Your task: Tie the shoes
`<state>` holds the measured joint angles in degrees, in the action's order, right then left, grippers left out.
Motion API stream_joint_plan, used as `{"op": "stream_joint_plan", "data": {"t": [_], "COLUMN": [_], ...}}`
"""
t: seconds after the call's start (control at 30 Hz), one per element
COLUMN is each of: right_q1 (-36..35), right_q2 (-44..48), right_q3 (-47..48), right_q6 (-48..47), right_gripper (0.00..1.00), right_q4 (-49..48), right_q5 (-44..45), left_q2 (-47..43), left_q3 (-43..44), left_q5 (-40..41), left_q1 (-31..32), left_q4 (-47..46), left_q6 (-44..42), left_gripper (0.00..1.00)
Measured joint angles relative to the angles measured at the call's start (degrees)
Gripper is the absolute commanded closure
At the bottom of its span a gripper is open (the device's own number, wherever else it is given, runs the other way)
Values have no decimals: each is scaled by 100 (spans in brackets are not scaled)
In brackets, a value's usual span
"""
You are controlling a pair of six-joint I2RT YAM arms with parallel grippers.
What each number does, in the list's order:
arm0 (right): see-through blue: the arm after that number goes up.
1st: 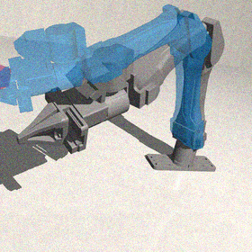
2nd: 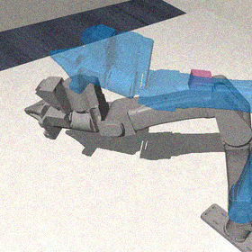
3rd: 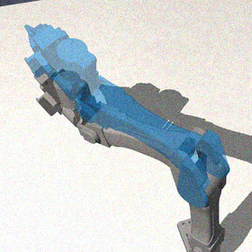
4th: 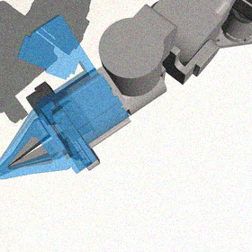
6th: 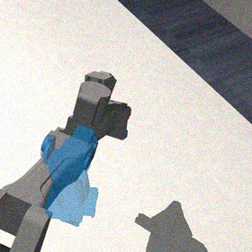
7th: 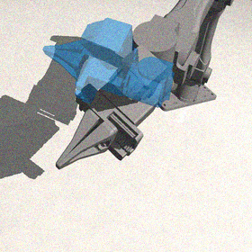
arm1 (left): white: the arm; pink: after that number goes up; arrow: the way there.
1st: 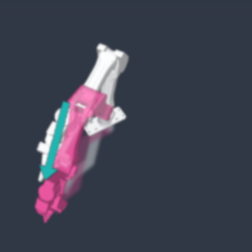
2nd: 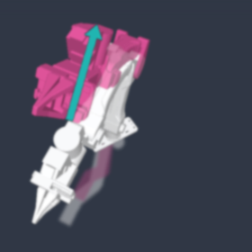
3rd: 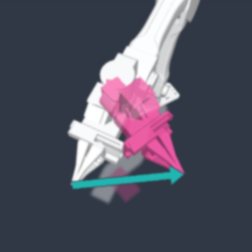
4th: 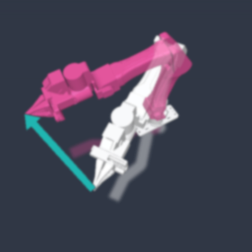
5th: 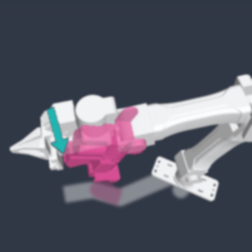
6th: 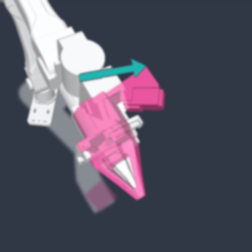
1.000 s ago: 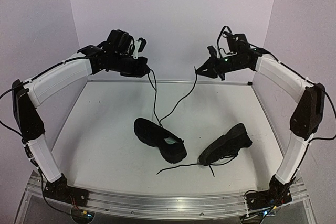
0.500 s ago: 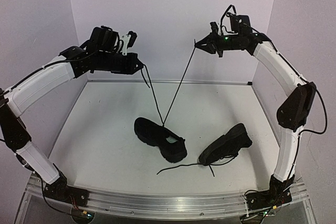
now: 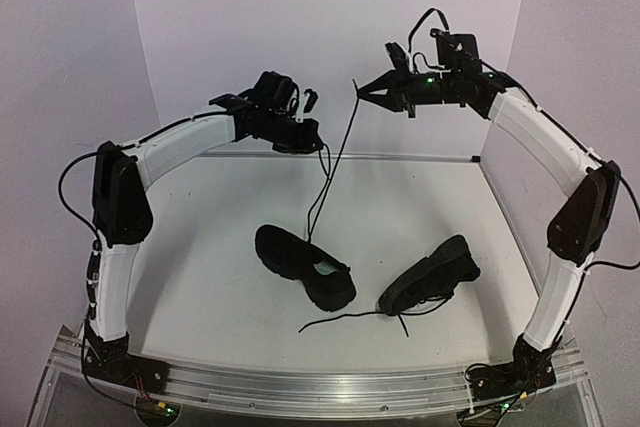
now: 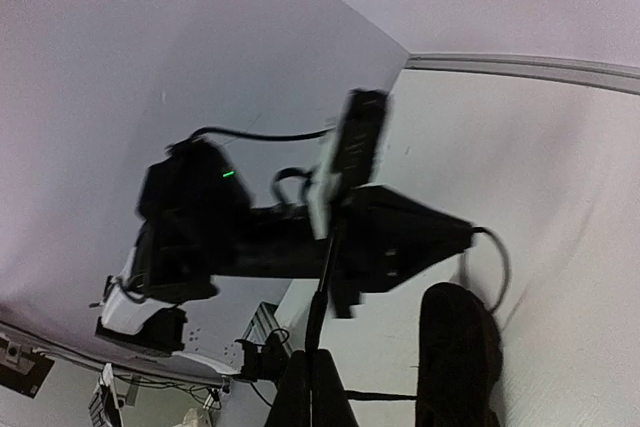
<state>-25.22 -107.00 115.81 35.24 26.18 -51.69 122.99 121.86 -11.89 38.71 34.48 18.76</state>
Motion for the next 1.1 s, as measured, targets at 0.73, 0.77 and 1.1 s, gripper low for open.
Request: {"op": "stream_joint_plan", "data": {"t": [0.73, 0.77, 1.1], "right_q1": [-1886, -1881, -1851], "right_q2": [-2149, -2146, -2080], "right_q3": [1323, 1323, 994], "right_q6": [-339, -344, -417], "right_gripper": [100, 100, 100], "right_q4": [-296, -300, -371], "right_q5": [-161, -160, 9], "left_q2": [-4337, -4326, -3110], "left_q3": [-6334, -6517, -6863], "left_q5": [-116, -173, -756], "left_q1": [-1061, -1049, -712], "left_q4": [-344, -355, -1409], "left_q6": [1980, 2029, 2219], "left_gripper": [25, 26, 41]}}
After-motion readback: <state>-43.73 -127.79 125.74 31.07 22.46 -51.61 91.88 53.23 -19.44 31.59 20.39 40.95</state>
